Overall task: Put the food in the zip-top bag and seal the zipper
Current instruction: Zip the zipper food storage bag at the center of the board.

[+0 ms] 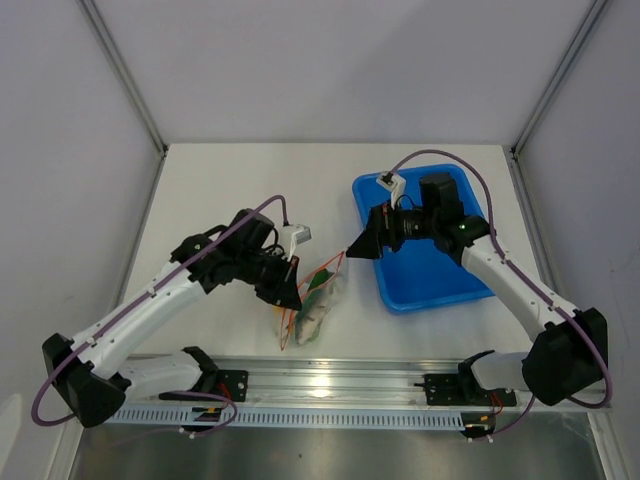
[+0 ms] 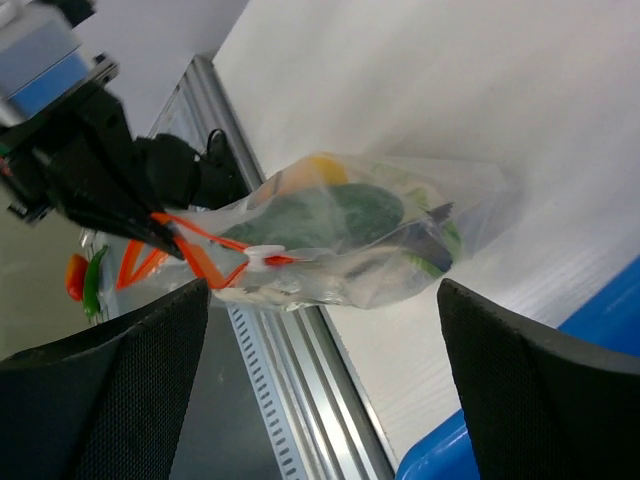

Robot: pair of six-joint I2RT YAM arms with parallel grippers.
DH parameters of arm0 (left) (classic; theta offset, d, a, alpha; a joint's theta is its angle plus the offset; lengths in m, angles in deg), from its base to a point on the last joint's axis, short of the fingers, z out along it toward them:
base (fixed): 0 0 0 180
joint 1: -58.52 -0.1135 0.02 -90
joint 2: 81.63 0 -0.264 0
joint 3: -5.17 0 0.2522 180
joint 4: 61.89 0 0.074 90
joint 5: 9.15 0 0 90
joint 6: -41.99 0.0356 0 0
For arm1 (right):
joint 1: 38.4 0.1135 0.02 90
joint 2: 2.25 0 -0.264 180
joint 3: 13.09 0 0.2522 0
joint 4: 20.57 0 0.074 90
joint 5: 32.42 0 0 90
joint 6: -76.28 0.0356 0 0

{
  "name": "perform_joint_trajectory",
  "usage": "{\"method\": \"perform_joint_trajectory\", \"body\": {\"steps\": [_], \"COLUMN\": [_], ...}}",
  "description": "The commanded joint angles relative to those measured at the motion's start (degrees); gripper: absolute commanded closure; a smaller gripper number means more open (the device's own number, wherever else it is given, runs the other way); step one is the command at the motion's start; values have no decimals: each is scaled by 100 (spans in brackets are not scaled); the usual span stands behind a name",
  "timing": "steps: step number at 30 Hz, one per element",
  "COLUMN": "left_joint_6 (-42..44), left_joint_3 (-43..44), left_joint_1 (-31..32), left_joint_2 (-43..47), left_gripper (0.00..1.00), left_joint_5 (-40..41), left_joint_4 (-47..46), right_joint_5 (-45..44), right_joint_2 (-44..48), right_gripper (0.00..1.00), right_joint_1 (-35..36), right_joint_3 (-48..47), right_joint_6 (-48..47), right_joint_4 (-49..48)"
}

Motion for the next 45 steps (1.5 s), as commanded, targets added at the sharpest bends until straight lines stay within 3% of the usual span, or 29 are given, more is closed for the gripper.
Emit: {"method": "perform_joint_trajectory", "body": {"steps": [1, 6, 15, 22, 34, 40, 45], "left_joint_6": [365, 418, 498, 498, 489, 471, 471], "left_joint_3": [322, 340, 305, 305, 287, 243, 199], "left_joint_1": [-15, -24, -33, -76, -173, -235, -261], "left_joint_2": [-52, -96, -149, -184, -246, -254, -254], "left_gripper": [99, 100, 100, 99, 99, 99, 99], "left_joint_5": [-477, -759, -1181, -1155, -1260, -1383, -1462], "left_joint_4": [-7, -77, -148, -157, -192, -236, -271], "right_joint_5": [725, 1374, 1665, 1999, 2114, 2158, 2237], "right_joint_2": [498, 535, -45, -406, -143, -72, -125], "right_gripper": [4, 10, 16, 27, 30, 40, 54], "right_joint_1": [-54, -186, -72, 104, 34, -1, 8], "right_joint_3": [392, 868, 667, 446, 543, 719, 736], "right_joint_6": [-389, 251, 349, 279, -178, -222, -108], "right_joint_4": [-940, -1941, -2443, -2260, -1575, -1565, -1758]}}
